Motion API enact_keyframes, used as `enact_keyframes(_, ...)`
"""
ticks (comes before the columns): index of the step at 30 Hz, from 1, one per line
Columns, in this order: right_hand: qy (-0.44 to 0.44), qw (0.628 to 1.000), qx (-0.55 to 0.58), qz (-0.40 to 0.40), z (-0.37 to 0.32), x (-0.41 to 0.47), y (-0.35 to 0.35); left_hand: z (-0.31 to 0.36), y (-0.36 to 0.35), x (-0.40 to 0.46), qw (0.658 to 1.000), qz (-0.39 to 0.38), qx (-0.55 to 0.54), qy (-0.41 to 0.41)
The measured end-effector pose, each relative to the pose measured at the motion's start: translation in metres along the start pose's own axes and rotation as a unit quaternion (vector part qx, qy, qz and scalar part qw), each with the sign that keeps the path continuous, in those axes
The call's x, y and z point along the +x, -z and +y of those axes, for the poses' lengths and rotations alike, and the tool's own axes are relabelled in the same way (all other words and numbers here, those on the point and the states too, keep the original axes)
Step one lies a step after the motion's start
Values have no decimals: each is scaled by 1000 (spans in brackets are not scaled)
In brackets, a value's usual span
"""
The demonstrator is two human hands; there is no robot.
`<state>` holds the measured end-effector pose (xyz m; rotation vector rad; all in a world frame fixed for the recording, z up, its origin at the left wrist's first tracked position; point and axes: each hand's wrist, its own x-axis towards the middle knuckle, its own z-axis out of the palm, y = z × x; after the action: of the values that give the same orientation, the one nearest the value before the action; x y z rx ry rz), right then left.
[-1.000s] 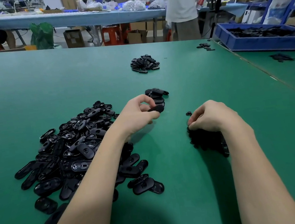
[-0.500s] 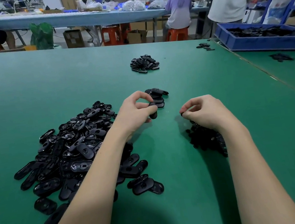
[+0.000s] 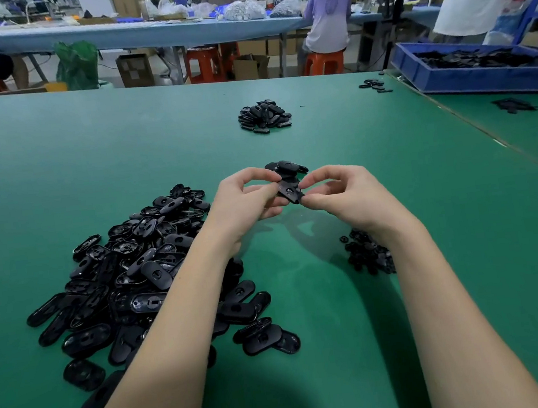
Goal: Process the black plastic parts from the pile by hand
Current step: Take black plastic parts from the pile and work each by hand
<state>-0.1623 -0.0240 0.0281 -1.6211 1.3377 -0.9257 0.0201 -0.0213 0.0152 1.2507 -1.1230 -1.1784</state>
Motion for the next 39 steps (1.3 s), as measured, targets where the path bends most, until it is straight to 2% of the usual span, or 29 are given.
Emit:
enact_keyframes(8, -40, 997, 38, 48, 0, 1, -7, 2, 1, -3, 1000, -21, 7, -7)
enact_keyframes(14, -72, 995, 22, 68, 2, 4, -9, 4, 0, -6, 999, -37, 22, -12)
enact_keyframes(29, -71, 993, 6, 96, 0, 4, -11, 4, -7, -8, 999, -41, 30, 1)
enact_keyframes(32, -63, 993, -6, 101, 2, 5, -11, 6, -8, -8, 999, -39, 6, 17)
enact_keyframes(35, -67, 992, 35, 101, 3, 4, -9, 9, -6, -7, 996, -41, -62, 42)
enact_keyframes(39, -77, 993, 73, 59, 5, 0, -6, 10, -4, -6, 992, -57, -96, 65)
